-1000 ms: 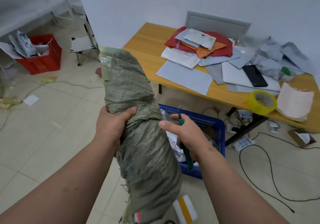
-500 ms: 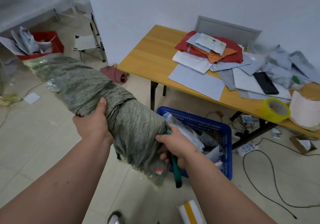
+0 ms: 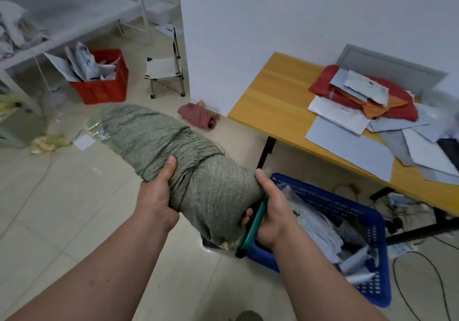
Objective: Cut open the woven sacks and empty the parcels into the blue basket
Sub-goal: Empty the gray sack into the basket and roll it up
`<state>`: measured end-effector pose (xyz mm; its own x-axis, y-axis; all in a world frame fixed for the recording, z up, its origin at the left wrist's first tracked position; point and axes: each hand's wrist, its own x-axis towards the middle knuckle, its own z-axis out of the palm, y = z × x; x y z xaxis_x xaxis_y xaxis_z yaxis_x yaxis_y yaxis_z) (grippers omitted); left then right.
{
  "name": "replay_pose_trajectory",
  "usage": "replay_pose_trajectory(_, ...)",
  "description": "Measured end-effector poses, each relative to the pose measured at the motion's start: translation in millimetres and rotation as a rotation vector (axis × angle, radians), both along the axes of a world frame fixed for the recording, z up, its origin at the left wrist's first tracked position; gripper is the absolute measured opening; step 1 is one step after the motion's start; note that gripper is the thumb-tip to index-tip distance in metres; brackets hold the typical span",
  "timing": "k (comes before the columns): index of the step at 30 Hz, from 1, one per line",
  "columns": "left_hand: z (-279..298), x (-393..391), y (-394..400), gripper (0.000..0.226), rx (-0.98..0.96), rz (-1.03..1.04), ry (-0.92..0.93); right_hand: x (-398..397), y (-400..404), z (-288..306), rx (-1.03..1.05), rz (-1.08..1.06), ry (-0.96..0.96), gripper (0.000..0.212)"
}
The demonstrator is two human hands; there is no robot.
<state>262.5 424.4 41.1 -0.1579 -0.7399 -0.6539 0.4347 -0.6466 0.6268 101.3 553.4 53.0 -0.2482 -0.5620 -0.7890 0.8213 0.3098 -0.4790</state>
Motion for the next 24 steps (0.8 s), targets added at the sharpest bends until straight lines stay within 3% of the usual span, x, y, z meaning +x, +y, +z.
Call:
replay_pose_trajectory(3, 0, 7, -24, 0.048, 0.079, -0.055, 0.031, 4, -35, -6, -0.043, 0.012, 0.02, 0.071)
replay_pose_trajectory(6, 2, 10, -57, 0.036, 0.126, -0.058, 0.039, 3, -73, -13, -0.096, 0.049, 0.02, 0.072)
replay_pose_trajectory(10, 6, 15, -108, 0.034, 0.121, -0.018, 0.018, -1, -135, -20, -0.135, 0.156, -0.016, 0.056)
replay_pose_trajectory(19, -2, 56, -248, 0.045, 0.108, 0.103, -0.049, 4, -298, -32, -0.239, 0.544, 0.016, 0.047)
replay_pose_trajectory(24, -22, 66, -342, 0.051, 0.131, 0.075, -0.026, 14, -393, -47, -0.217, 0.552, 0.06, 0.051)
